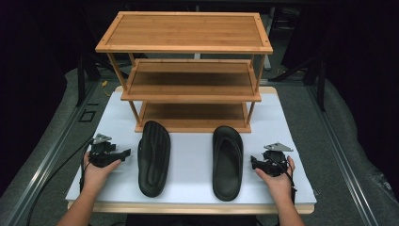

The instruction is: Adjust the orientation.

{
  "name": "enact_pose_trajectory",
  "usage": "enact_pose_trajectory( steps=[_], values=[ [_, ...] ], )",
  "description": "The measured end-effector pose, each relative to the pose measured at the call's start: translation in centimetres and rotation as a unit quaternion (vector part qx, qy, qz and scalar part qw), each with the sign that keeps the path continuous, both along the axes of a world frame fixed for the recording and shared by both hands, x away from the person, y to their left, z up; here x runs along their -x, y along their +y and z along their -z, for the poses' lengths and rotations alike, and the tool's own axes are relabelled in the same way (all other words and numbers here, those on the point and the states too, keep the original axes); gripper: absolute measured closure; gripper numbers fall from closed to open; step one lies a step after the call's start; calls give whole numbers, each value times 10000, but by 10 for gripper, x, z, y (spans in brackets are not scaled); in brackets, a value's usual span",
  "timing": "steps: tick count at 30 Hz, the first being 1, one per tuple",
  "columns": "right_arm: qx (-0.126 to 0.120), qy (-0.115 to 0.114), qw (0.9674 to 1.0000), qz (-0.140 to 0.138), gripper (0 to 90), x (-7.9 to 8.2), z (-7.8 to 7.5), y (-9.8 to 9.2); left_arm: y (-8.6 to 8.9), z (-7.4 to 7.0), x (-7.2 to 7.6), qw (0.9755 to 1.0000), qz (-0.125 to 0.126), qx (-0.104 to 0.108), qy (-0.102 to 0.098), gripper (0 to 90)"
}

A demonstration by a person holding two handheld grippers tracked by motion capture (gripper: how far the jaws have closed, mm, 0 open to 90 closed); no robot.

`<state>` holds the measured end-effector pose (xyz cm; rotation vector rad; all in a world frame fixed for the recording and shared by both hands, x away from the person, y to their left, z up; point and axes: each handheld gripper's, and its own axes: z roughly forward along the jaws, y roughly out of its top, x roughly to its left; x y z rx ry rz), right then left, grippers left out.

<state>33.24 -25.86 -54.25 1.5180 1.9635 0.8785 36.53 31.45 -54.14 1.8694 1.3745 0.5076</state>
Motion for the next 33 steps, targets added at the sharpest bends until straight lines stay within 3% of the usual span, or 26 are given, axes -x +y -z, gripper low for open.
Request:
enact_pose_trajectory(
  steps=[3, 4, 6, 12, 22, 33],
  values=[
    [-39, -141, 9998, -101, 298, 3, -4, 0, 0, -6, 5, 9998, 26, 149, -158, 263],
    [122, -226, 9997, 34, 297, 6, -7, 2, -2, -10, 9, 9996, 49, 167, -228, 263],
    [10, -429, 9991, -54, 321, 12, -13, 4, -7, -15, 16, 9990, 178, 201, -349, 278],
    [-12, -719, 9974, -26, 343, 19, -22, 8, -15, -20, 22, 9986, 297, 108, -418, 306],
    [-216, -674, 9974, -113, 380, 19, -21, 5, -17, -18, 23, 9984, 401, 211, -348, 312],
    [-244, -634, 9977, 16, 376, 17, -18, 2, -18, -16, 20, 9985, 361, 197, -351, 312]
  ],
)
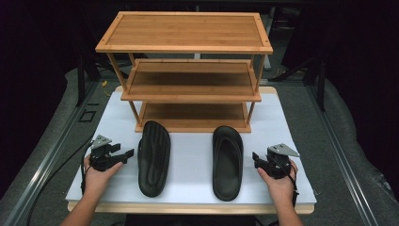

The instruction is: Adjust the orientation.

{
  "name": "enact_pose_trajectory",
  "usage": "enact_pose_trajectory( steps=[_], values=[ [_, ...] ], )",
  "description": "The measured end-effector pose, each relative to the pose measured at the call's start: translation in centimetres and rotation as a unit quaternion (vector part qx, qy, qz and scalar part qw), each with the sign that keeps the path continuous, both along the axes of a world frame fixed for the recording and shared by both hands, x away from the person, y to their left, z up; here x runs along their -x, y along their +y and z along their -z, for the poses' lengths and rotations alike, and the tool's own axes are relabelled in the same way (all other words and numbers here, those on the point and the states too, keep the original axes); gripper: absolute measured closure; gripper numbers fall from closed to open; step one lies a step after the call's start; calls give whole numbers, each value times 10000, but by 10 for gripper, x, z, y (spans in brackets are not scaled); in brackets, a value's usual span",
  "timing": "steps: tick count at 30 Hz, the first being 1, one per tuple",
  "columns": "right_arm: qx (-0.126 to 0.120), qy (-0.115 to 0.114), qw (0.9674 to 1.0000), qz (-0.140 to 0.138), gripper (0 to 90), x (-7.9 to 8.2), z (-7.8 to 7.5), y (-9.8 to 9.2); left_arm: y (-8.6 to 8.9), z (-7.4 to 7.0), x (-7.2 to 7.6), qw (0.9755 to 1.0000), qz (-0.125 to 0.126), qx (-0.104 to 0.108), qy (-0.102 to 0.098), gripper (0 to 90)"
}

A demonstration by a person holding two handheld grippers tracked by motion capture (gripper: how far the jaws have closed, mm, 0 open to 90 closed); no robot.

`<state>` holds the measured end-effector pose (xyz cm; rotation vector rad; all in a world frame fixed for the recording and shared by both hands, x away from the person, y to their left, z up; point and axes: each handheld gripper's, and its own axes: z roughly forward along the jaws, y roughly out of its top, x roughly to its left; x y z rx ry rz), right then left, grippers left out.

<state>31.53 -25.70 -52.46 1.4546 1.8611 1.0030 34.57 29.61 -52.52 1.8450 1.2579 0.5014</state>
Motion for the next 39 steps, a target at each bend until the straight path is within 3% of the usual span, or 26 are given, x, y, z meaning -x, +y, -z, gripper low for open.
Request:
enact_pose_trajectory(
  steps=[5, 10, 14, 22, 26, 30, 33, 39],
  values=[
    [12, 102, 9999, -53, 370, -1, 1, 0, 0, 1, 0, 10000, 17, -20, 26, 312],
    [-29, 60, 10000, -64, 365, 0, 0, 1, 0, -1, 4, 10000, 30, -15, -5, 312],
    [22, -8, 10000, -38, 364, 1, -2, 4, -1, -3, 6, 10000, 45, 32, -64, 312],
    [-3, 64, 10000, -61, 364, 0, 0, 3, -8, -7, 9, 9997, 161, 172, -96, 320],
    [-49, 49, 10000, -63, 364, 0, -1, 2, -17, -12, 13, 9990, 310, 323, -71, 360],
    [-71, 67, 9999, -60, 364, 1, -2, 2, -23, -16, 17, 9989, 388, 187, -170, 428],
    [-79, 28, 9999, -63, 364, 1, -2, 2, -23, -17, 17, 9983, 423, 392, -112, 424],
    [-114, 50, 9999, -40, 363, 1, -2, 1, -31, -22, 18, 9967, 540, 578, -164, 424]
  ],
)
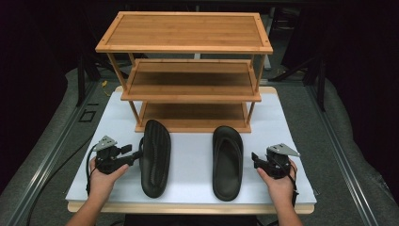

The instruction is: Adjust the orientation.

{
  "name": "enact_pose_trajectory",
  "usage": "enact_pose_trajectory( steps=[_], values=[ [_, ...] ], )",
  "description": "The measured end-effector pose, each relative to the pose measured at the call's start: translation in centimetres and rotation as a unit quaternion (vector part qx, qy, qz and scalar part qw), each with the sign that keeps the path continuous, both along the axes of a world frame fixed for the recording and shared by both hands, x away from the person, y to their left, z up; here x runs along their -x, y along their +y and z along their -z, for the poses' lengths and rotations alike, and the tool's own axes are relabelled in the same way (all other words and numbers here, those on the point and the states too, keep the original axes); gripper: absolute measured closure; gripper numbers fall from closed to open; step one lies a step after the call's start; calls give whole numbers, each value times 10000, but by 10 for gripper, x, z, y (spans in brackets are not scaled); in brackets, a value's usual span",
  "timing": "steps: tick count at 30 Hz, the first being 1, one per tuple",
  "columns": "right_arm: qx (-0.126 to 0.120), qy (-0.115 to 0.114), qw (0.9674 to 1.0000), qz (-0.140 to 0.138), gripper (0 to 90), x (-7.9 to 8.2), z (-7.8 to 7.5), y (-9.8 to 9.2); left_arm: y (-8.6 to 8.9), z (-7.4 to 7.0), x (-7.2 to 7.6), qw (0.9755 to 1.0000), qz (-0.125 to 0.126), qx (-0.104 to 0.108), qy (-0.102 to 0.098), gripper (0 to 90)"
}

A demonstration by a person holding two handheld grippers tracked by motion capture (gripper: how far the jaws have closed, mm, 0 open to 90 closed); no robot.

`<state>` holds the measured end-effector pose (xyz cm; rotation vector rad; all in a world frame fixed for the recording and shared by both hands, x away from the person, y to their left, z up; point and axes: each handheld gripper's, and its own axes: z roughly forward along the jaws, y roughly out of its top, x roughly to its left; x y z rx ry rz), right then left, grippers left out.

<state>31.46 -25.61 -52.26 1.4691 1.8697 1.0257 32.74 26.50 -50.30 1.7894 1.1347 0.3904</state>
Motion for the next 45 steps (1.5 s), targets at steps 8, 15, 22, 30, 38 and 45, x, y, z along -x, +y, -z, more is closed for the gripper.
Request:
enact_pose_trajectory(
  steps=[8, 15, 22, 30, 38, 45],
  values=[
    [-90, 74, 9999, 20, 361, 0, 0, -1, -16, -10, -4, 9997, 212, 98, -85, 374],
    [-172, 72, 9998, 56, 360, 0, 1, -2, -42, -18, -10, 9985, 467, 239, -137, 345],
    [-195, 82, 9998, 56, 359, 0, 0, -3, -74, -17, -15, 9971, 612, 414, -168, 338],
    [-254, 60, 9996, 76, 359, 0, 1, -4, -119, -9, -21, 9957, 859, 339, -55, 352],
    [-267, 60, 9996, 61, 359, -1, 2, -5, -147, -1, -22, 9920, 1243, 223, 41, 400],
    [-284, 80, 9995, 71, 360, -1, 2, -5, -134, -1, -16, 9942, 1054, -200, -21, 378]
  ],
)
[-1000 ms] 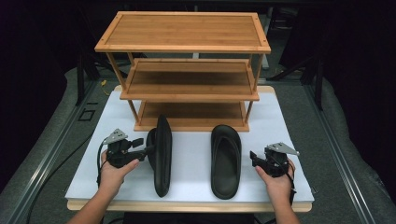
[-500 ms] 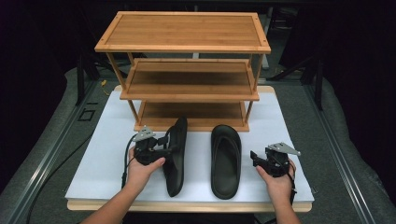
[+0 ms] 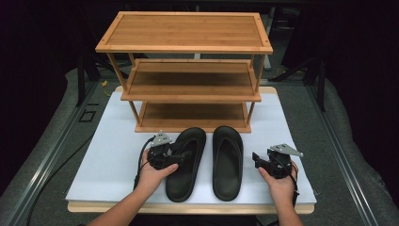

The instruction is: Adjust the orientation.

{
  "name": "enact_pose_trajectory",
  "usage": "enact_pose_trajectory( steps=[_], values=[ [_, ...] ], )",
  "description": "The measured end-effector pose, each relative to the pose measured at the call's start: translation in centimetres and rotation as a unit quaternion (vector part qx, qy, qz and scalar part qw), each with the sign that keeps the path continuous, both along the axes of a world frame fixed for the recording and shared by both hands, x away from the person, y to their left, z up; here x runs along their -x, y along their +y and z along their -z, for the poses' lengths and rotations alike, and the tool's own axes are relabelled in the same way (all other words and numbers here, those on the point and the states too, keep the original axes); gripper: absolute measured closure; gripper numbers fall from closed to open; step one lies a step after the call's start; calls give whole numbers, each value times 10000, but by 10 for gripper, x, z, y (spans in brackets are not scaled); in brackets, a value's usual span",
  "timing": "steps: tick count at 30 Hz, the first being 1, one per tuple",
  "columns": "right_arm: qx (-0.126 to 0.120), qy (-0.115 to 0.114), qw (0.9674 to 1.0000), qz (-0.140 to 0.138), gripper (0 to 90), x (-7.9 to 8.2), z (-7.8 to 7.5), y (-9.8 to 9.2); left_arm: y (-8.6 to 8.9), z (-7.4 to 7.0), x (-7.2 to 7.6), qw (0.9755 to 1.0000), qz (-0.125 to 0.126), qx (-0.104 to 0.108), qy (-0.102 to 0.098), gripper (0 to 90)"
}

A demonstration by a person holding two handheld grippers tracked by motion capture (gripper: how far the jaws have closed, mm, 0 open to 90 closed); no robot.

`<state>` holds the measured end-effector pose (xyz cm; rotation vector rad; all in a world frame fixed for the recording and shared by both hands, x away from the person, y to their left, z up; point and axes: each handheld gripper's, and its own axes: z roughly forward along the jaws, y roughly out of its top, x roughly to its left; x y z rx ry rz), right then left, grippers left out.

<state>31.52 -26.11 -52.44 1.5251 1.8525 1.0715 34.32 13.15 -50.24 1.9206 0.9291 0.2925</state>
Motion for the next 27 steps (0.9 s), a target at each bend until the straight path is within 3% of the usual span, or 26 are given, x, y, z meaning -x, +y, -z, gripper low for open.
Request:
enact_pose_trajectory(
  steps=[4, 7, 8, 14, 16, 18, 23, 27],
  values=[
    [20, -39, 10000, 21, 359, 0, 0, 0, 19, 4, 5, 9995, -161, -255, -118, 383],
    [31, -25, 10000, 11, 360, 0, 0, 1, 30, 9, 7, 9996, -249, -157, 19, 406],
    [29, -18, 10000, 5, 359, 0, 0, 1, 32, 12, 8, 9995, -291, -34, 84, 400],
    [22, 9, 10000, -7, 360, 0, -1, 1, 30, 24, 11, 9992, -102, 210, 333, 414],
    [30, 20, 10000, -20, 360, 0, -1, 1, 24, 26, 12, 9995, -48, 76, 290, 436],
    [25, 18, 10000, -25, 360, 0, -1, 1, 22, 27, 12, 9998, -52, -124, 113, 504],
    [19, -18, 10000, -16, 362, 0, 0, 1, 24, 26, 10, 9995, -41, -223, 219, 570],
    [18, -18, 10000, -5, 364, 0, 0, 1, 28, 21, 10, 9993, -31, -246, 290, 704]
  ],
)
